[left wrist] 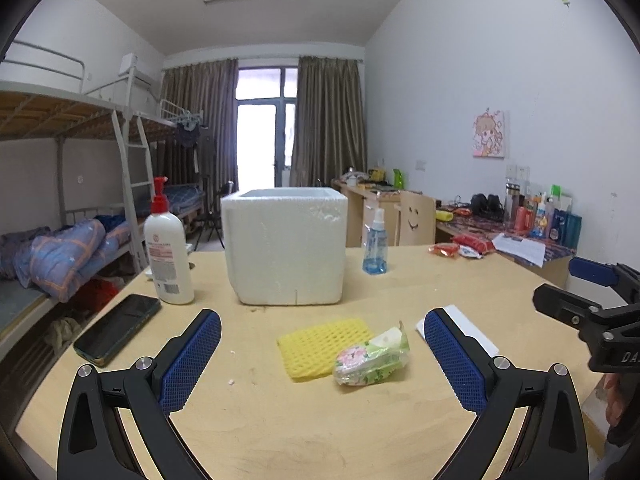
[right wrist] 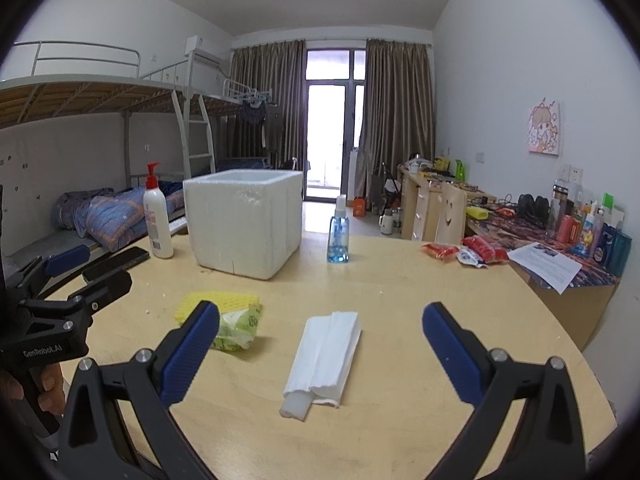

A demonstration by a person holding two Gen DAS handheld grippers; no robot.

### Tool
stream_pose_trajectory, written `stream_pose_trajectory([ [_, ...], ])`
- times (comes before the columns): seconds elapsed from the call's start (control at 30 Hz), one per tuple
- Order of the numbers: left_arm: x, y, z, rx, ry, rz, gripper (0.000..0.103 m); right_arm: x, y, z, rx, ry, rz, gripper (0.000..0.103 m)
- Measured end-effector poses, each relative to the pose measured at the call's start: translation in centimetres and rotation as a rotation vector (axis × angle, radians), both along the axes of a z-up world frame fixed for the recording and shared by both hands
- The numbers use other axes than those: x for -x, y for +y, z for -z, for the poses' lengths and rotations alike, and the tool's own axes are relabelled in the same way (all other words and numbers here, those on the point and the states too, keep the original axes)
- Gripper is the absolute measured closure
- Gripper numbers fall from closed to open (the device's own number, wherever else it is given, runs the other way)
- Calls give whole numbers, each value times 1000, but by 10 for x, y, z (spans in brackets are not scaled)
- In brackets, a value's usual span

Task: Organize soft objects
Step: 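Close the left gripper on the green packet while the right gripper approaches the white tissue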

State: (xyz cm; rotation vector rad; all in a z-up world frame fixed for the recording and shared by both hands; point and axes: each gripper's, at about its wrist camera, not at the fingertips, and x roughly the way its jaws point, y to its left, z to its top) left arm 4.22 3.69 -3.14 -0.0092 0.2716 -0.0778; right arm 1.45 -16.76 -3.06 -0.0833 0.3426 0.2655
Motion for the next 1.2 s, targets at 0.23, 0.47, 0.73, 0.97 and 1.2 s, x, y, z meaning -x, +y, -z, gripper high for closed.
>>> stream_pose_trajectory([
  [0.23, -10, -10, 10, -14, 58, 85, 1, -10, -2, 7, 6, 36, 2, 0],
  [0.47, -25, -23, 13, -44, 106, 138, 1, -25, -10, 13, -6, 82, 11, 0],
  [0.73, -48, -34, 23, -44, 189, 200, 1, -45, -20, 24, -24, 161, 16, 0],
  [0.97, -68, -39, 32, -54, 276, 257, 3, -51, -26, 28, -25, 196, 27, 0],
  [1.2, -88, -43, 44, -64, 354, 286, 20, -67, -24, 38, -20, 253, 9, 0],
])
